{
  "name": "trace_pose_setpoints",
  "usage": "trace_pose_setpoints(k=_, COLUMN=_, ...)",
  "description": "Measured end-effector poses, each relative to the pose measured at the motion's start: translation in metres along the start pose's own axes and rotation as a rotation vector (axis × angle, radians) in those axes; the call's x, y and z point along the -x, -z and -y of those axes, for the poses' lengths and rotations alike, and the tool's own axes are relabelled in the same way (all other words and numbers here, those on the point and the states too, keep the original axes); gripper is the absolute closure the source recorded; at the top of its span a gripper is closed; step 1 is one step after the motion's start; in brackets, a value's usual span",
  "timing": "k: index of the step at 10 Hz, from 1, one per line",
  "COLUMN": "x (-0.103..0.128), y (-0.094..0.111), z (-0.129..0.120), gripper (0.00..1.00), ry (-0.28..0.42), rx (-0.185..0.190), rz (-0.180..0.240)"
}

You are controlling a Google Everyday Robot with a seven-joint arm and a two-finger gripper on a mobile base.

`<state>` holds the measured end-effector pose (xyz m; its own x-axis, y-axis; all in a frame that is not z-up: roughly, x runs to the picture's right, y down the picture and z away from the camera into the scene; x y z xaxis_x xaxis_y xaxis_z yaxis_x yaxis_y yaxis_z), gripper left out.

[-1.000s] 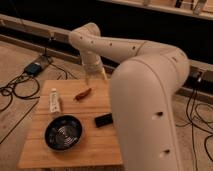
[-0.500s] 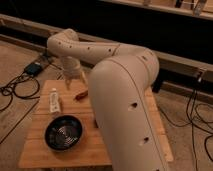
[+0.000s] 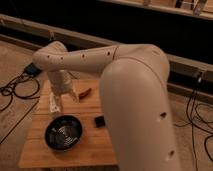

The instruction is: Move the arm in a circular motion

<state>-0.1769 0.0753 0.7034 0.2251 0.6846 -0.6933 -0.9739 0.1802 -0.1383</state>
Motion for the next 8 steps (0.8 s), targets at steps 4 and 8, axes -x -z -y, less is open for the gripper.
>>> trace_pose_setpoints(k=4, x=-0.053, y=0.004, z=0.070, gripper=0.35, ry=-0.192, rx=-0.010, rz=0.007)
trace_pose_setpoints(k=8, x=-0.063, y=0.022, z=0.161, gripper=0.35, ry=-0.391, rx=-0.016, rz=0.039)
